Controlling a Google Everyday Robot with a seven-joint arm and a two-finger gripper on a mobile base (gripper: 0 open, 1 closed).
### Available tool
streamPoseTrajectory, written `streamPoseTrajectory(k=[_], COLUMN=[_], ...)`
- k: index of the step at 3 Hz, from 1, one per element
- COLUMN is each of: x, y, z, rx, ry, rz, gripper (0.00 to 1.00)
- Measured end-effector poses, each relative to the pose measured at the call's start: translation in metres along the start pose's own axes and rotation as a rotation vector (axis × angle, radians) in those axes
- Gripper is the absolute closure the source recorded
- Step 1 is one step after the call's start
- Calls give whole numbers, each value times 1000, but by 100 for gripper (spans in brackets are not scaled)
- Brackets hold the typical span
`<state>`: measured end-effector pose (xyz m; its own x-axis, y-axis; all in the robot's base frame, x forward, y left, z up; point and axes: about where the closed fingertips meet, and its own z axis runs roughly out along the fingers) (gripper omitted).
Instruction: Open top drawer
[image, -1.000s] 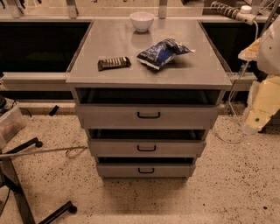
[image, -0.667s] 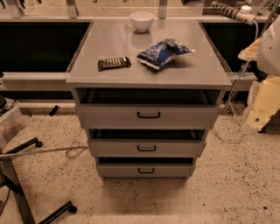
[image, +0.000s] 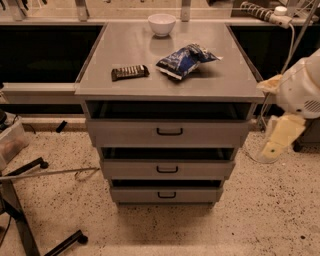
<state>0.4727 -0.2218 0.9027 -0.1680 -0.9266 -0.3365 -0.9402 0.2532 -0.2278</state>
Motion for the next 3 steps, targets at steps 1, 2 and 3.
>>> streamPoseTrajectory(k=[1, 2, 3], x=[14, 25, 26], y=[-27, -41, -40], z=[72, 136, 146], rx=[3, -30, -35], ry=[-94, -171, -179], rz=[6, 51, 51], gripper=[0, 0, 0])
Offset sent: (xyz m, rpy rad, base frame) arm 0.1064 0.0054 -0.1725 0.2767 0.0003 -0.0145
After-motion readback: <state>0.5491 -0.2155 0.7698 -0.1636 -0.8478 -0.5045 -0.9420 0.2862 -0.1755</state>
